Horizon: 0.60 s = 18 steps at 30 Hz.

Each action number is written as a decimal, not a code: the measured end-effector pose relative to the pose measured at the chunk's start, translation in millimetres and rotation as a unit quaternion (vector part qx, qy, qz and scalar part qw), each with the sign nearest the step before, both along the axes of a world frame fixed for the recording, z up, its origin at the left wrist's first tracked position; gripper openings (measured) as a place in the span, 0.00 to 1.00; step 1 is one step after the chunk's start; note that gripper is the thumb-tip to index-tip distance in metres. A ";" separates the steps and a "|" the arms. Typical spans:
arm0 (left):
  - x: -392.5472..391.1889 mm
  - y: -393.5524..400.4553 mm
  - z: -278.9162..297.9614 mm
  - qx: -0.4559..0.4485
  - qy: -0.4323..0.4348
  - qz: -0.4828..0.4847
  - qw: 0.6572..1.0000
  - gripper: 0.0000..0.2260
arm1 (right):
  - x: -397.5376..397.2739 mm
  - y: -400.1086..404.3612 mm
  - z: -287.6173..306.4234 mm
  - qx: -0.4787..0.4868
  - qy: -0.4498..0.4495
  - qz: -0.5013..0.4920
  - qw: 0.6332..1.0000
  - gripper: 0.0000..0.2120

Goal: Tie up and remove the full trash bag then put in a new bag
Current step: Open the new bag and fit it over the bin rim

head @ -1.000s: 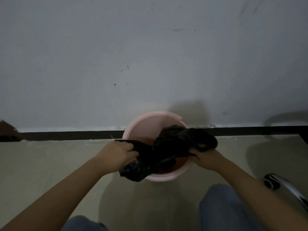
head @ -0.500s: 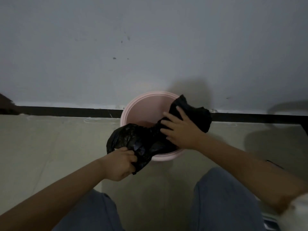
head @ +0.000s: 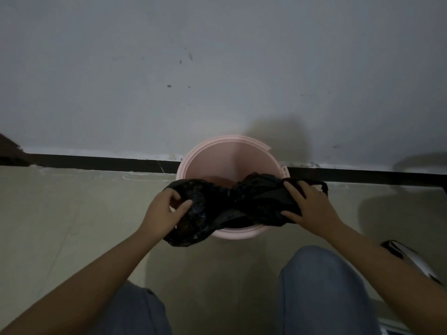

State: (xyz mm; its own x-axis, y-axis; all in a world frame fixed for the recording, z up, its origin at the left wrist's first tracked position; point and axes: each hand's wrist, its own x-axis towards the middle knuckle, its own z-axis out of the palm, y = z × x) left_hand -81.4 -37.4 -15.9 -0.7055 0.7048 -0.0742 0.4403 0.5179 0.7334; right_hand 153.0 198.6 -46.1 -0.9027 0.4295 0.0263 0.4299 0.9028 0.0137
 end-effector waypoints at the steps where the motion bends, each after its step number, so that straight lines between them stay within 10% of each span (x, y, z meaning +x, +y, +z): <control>1: 4.2 5.2 0.5 -0.033 -0.004 0.003 0.999 0.11 | -1.0 -2.0 -0.6 -0.014 0.032 0.015 0.999 0.33; 11: 15.2 0.5 -18.1 -0.173 0.043 -0.055 0.982 0.49 | 5.7 -2.3 16.7 -0.065 0.172 0.167 0.969 0.30; 18: 13.6 -19.1 -41.5 -0.213 0.228 -0.165 0.936 0.51 | 41.7 13.0 -23.5 -0.103 0.093 0.140 0.980 0.30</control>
State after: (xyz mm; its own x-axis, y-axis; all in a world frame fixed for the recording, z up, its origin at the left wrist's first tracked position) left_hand -67.8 -56.5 -57.4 -0.4813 0.8649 -0.1423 0.8446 0.5010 0.1889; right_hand 194.7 211.5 -69.6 -0.9737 0.1790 0.1409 0.1424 0.9610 -0.2370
